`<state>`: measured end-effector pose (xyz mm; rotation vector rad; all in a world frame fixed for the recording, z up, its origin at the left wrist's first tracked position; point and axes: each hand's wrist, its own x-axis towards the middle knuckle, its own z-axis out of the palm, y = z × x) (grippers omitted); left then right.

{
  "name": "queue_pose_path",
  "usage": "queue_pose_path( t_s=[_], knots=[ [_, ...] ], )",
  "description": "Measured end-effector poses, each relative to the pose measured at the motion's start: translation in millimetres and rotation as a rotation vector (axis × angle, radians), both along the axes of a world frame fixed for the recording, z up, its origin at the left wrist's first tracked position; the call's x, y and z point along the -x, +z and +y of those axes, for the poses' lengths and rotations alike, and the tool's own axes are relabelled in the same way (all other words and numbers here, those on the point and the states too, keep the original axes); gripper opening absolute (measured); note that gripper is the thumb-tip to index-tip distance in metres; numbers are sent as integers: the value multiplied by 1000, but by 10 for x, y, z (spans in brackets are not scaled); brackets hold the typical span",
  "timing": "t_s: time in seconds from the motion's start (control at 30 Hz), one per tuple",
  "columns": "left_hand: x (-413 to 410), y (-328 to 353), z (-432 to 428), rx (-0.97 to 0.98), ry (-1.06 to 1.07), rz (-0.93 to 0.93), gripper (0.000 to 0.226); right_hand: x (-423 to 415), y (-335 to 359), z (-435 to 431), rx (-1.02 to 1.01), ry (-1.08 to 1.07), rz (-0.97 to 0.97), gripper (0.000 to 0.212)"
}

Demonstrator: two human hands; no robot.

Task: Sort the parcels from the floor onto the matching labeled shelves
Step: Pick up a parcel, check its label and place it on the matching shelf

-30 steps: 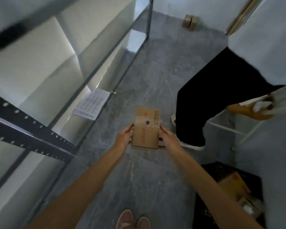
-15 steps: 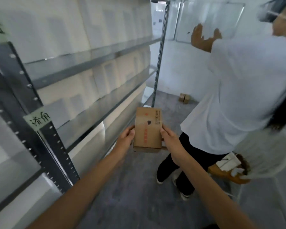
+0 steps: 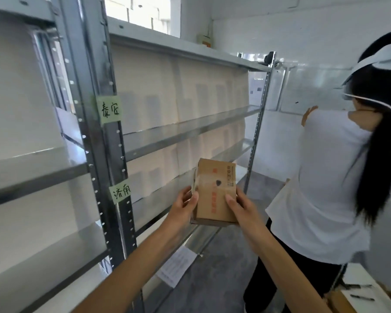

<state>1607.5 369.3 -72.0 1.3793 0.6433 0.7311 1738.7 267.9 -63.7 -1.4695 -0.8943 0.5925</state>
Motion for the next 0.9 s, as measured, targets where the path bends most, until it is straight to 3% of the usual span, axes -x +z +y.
queue_pose_path(
  t_s=[0.07,0.27,0.67,0.9],
  knots=[
    [199,16,44,54,-6,4,58,131,5,103,-25,51,-22,36],
    [940,21,134,45,18,-1,58,682,136,461,-56,225,-137,41],
    [2752,316,50,-111,248,16,34,2363,485,593,-156,501,-67,48],
    [3954,440,-159,-166,389,41,58,3504,597,561,-189,639,-54,46]
  ],
)
